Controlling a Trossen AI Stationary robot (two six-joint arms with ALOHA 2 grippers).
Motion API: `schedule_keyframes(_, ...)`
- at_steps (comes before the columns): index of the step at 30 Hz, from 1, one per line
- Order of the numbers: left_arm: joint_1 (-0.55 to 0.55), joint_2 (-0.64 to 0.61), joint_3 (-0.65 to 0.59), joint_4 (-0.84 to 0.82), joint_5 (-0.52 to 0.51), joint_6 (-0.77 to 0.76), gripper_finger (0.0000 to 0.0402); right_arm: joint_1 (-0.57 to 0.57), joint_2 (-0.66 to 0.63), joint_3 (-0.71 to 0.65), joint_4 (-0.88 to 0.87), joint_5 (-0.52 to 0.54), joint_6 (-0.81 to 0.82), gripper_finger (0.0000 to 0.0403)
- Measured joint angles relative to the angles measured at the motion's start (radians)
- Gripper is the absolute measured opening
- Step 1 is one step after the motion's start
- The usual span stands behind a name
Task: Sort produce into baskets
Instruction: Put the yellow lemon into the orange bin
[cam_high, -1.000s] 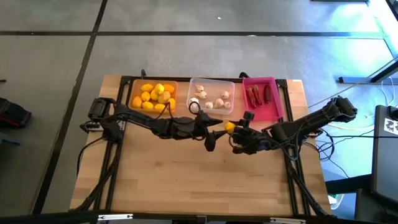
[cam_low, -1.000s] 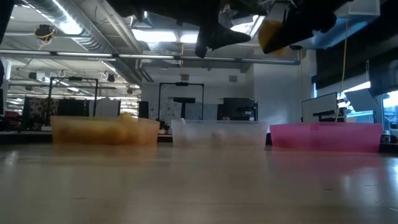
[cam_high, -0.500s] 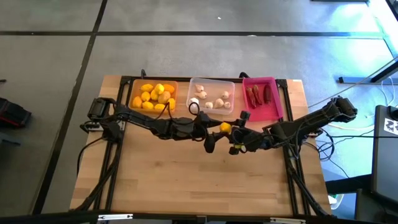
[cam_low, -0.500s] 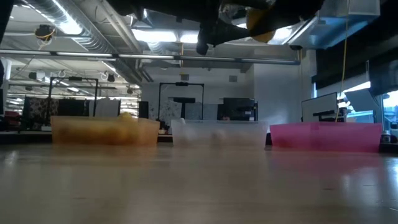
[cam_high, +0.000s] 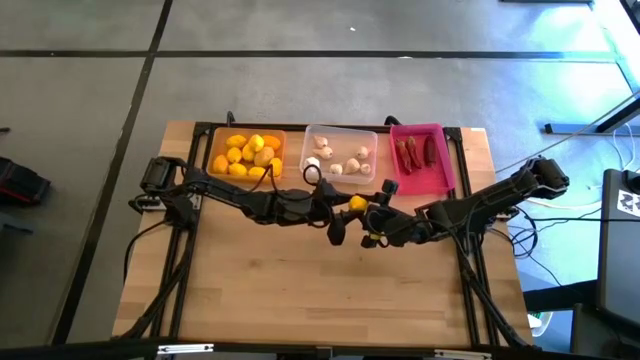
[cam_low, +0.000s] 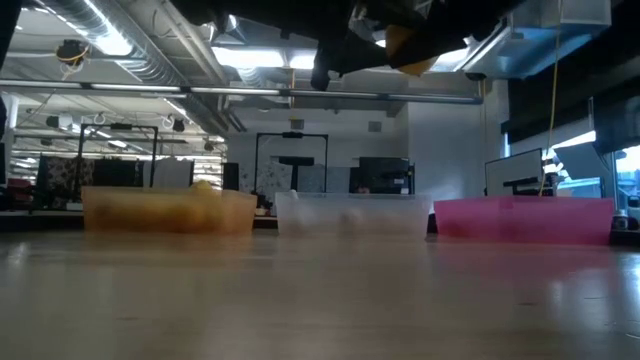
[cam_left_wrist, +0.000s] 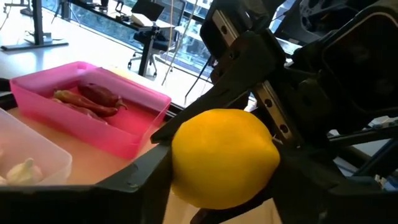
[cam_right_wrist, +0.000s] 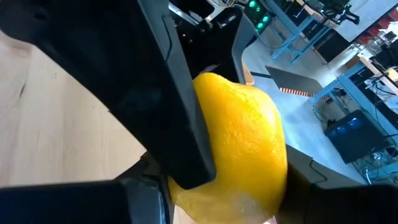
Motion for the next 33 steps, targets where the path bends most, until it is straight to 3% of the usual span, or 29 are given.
schedule_keyframes(3, 0.0, 0.0, 0.0, 0.003, -0.005, 0.011, 0.0191, 0.0, 0.0, 0.0, 0.002, 0.001, -0.002, 0.0175)
schedule_keyframes(12, -0.002, 0.0, 0.004, 0.015, 0.001, 0.027, 0.019, 0.002, -0.023, 0.006, -0.059, -0.011, 0.065, 0.0266)
schedule_keyframes(17, -0.011, -0.042, 0.005, -0.055, -0.02, 0.035, 0.0196, 0.004, -0.093, 0.006, -0.224, -0.058, 0.172, 0.0301)
schedule_keyframes(22, -0.012, -0.136, 0.006, -0.295, -0.077, 0.039, 0.0195, 0.004, -0.164, 0.005, -0.435, -0.223, 0.344, 0.0306)
schedule_keyframes(26, -0.005, -0.226, 0.006, -0.536, -0.178, 0.027, 0.0197, 0.003, -0.178, 0.004, -0.556, -0.357, 0.469, 0.0306)
schedule_keyframes(33, 0.048, -0.383, 0.005, -1.007, -0.39, -0.112, 0.0198, 0.003, -0.137, 0.003, -0.582, -0.346, 0.526, 0.0307)
